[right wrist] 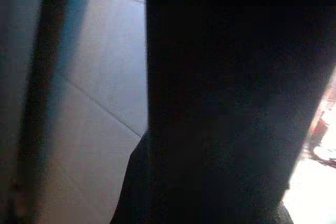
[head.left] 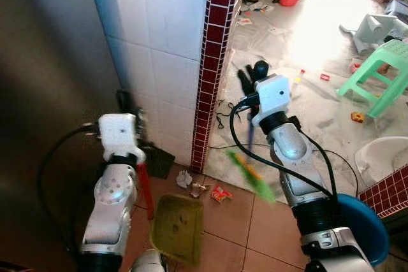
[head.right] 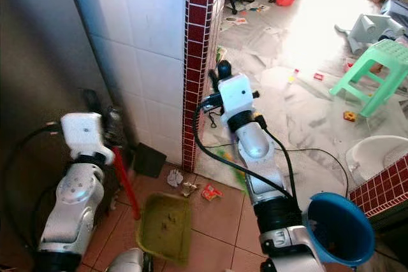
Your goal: Sweep floor
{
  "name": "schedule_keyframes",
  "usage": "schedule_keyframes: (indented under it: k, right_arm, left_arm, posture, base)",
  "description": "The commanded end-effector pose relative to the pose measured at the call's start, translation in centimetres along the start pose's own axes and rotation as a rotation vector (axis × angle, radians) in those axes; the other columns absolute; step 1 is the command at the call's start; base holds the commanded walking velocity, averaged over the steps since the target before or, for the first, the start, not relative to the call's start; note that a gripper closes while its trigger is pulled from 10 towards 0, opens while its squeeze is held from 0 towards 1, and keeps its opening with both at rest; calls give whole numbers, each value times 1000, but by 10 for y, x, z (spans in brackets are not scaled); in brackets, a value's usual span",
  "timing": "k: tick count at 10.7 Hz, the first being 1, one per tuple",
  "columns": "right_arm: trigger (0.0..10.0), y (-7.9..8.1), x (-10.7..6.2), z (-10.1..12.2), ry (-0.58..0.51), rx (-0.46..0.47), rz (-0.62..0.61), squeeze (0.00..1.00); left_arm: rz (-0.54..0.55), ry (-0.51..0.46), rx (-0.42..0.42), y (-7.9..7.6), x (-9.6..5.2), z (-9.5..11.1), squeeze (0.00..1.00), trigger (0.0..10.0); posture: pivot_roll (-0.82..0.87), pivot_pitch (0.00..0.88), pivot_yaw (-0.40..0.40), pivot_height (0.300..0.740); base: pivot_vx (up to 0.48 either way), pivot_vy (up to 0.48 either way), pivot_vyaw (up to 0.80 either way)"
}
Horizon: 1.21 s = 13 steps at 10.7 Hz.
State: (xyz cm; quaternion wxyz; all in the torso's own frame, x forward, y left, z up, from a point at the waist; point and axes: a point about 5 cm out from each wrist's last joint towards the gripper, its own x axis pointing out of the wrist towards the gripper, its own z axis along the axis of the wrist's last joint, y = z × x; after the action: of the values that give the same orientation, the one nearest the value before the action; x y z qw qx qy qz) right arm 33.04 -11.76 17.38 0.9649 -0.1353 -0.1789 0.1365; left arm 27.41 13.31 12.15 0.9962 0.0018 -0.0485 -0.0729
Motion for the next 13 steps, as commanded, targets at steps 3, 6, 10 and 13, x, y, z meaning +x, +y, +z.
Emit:
schedule_keyframes:
  k: [3, 6, 10, 13]
  right_arm:
    - [10000, -8, 2, 5, -30, -60, -29, 0]
    - [10000, -6, 1, 4, -27, -70, -33, 0]
    - [10000, -2, 0, 3, -32, 9, -37, 0]
    - [10000, 2, 2, 5, -44, 17, -11, 0]
  left_arm:
    - [-302, -6, -33, -28, -3, 8, 0, 10000]
    - [-409, -7, 28, -31, -4, 7, 0, 10000]
    - [63, -1, 28, 10, 0, 6, 0, 10000]
    - [120, -12, 3, 7, -2, 7, 0, 10000]
  posture:
    - [14, 7, -39, 740]
    - [11, 9, -35, 740]
    - [18, 0, -40, 740]
    - [19, 0, -51, 740]
  base:
    - [0, 0, 0]
    - [0, 0, 0]
    - [0, 0, 0]
    - [94, 0, 619]
